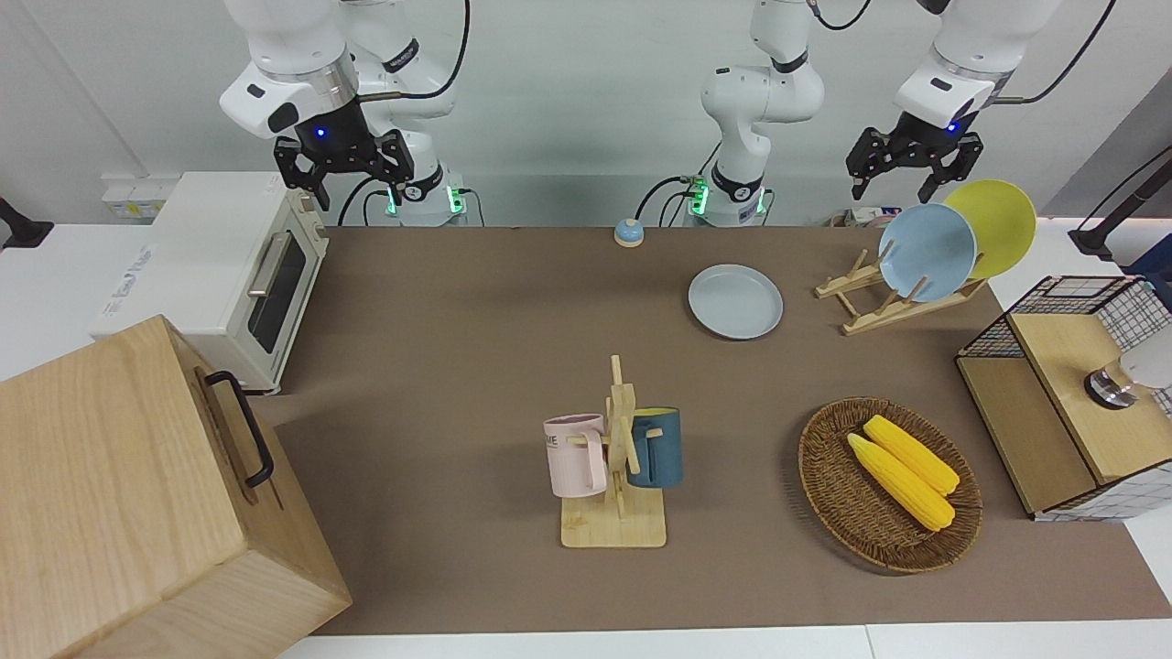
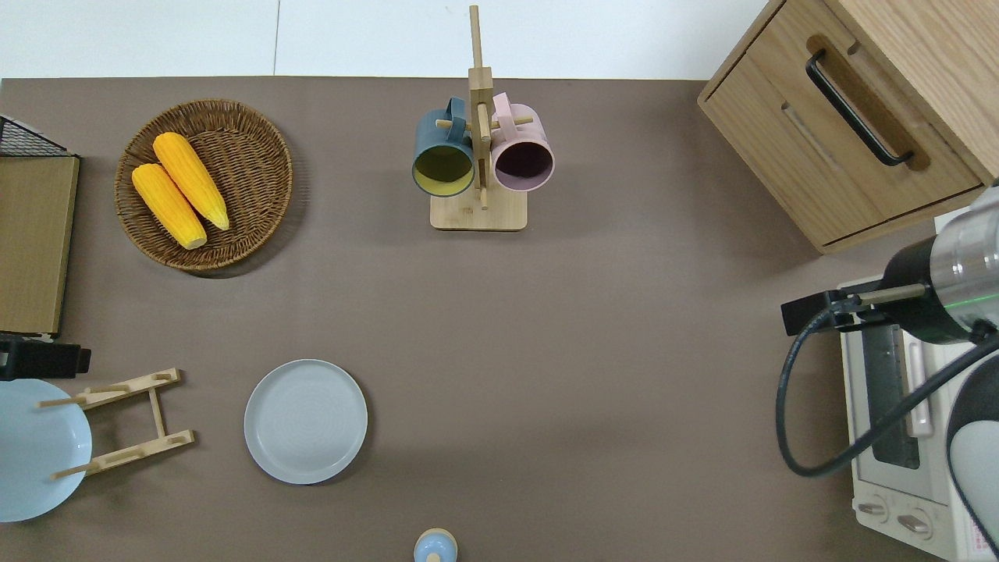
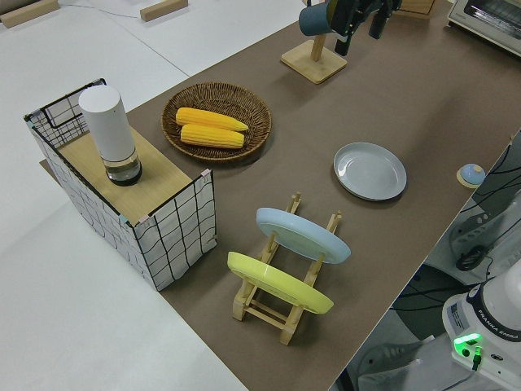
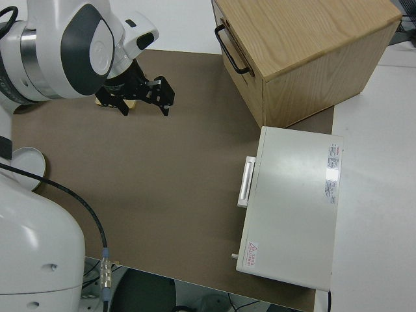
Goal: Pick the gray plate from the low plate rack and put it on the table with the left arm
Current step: 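Open the left gripper and withdraw it toward the robot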
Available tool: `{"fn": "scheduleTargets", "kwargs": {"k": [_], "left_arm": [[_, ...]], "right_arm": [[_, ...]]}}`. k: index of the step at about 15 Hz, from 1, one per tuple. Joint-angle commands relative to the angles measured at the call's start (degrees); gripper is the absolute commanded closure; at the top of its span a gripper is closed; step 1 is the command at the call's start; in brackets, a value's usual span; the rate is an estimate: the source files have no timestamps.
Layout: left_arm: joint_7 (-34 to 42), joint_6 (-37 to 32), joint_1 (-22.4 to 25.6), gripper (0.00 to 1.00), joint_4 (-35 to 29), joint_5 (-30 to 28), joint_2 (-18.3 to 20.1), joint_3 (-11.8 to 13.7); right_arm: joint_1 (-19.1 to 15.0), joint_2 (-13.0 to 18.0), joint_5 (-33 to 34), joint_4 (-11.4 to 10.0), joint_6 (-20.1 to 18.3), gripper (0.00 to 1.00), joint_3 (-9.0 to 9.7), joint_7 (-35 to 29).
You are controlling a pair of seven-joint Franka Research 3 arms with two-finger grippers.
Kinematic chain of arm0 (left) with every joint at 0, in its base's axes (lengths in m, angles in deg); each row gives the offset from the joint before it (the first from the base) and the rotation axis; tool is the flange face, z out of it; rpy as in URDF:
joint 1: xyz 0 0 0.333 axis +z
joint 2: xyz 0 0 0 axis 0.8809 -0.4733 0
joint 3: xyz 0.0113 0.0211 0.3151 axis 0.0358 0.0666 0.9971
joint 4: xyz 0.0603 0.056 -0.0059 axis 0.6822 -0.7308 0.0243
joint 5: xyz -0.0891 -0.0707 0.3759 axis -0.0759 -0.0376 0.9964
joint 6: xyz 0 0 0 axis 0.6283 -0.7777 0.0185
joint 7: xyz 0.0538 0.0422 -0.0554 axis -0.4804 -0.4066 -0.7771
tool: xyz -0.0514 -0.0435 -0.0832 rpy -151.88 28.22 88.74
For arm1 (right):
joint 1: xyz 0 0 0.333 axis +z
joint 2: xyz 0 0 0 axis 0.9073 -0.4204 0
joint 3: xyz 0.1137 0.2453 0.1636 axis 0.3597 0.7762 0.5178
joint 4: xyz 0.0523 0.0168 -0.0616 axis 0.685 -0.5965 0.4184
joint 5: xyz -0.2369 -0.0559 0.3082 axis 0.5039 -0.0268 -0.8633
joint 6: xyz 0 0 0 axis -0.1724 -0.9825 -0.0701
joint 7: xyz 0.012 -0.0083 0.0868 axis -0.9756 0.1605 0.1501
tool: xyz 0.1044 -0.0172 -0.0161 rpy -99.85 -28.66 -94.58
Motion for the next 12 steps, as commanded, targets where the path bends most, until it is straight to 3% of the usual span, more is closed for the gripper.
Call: {"fn": "scheduleTargets", "kwargs": {"k": [1,5,12], "left_arm": [[3.16,-0.57,-0.04,0.00,0.28,-1.42,-0.76,0.67],[4.23,0.92,0.22,0.00,-2.10,-2.39,0.03,2.16],[1.68,1.28,-0.04,0.00,-2.01,-1.86,0.03,1.46]], "right_arm": [[-0.56,0.14,-0.59,0.35,-0.83,0.011,0.33,-0.01],[-0.56,0.14,-0.59,0.35,-0.83,0.013,0.33,-0.01],[-0.56,0.14,-0.59,0.35,-0.83,0.011,0.33,-0.01]]}}
